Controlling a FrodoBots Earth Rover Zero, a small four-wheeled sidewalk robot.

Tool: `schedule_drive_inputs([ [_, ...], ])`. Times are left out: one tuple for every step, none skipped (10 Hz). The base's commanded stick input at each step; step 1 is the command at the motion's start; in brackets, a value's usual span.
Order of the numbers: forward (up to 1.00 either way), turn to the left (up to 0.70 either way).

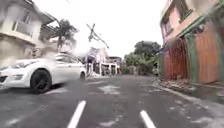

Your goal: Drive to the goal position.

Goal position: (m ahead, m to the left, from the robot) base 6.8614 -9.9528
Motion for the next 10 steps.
schedule_drive_inputs([
  [1.0,0.01],
  [1.0,0.08],
  [1.0,-0.38],
  [1.0,-0.4],
  [1.0,-0.4],
  [1.0,-0.4],
  [1.0,-0.4],
  [1.0,-0.4],
  [1.0,0.2],
  [1.0,0.15],
])
